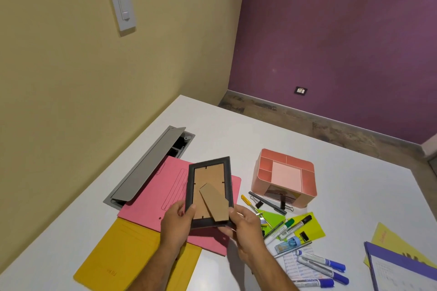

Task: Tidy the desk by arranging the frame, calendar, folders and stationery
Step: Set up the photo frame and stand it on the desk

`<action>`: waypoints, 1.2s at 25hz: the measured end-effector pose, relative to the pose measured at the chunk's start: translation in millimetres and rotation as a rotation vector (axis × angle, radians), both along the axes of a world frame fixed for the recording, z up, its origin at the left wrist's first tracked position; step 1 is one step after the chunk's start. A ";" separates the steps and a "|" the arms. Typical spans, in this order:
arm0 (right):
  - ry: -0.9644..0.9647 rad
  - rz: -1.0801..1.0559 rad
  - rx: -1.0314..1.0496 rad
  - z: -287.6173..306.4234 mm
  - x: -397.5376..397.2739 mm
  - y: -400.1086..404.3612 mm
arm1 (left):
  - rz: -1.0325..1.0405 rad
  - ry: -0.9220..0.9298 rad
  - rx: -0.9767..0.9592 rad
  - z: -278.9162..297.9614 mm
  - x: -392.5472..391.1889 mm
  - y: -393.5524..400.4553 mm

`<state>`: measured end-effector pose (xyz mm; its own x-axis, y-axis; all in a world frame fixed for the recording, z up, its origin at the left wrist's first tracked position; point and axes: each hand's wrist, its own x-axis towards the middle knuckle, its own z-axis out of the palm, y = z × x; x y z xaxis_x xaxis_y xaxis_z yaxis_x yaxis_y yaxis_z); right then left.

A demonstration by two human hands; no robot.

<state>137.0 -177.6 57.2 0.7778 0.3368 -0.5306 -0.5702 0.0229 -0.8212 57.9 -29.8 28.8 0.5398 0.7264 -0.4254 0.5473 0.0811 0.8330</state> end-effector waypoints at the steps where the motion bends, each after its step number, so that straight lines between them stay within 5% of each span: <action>1: -0.089 -0.015 -0.028 1.5 -1.8 0.6 | -0.007 -0.024 0.102 7.5 5.6 -1.3; 8: -1.169 0.090 -0.594 0.0 -13.7 -0.5 | -0.088 -0.214 0.218 81.5 51.4 -22.7; 14: -1.577 0.233 -0.717 -1.1 -7.2 -12.2 | 0.150 -0.170 0.165 80.5 57.9 -12.8; 17: -1.371 0.276 -0.619 -0.2 -7.9 -14.3 | 0.214 -0.290 -0.028 71.8 56.6 -4.3; 23: -0.661 -0.022 -0.426 16.8 18.2 -19.6 | 0.184 -0.499 -0.338 67.8 46.6 8.3; 26: -0.147 0.149 -0.040 18.5 35.5 -22.8 | 0.111 -0.508 -0.377 60.1 41.1 13.5; 30: -0.035 0.336 0.189 16.8 37.9 -22.3 | -0.012 -0.509 -0.413 62.4 35.7 10.5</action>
<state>174.9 -199.9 74.0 0.6242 0.6648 -0.4104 -0.5436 -0.0078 -0.8393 93.5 -19.4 91.2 0.7546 0.5505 -0.3571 0.0959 0.4458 0.8900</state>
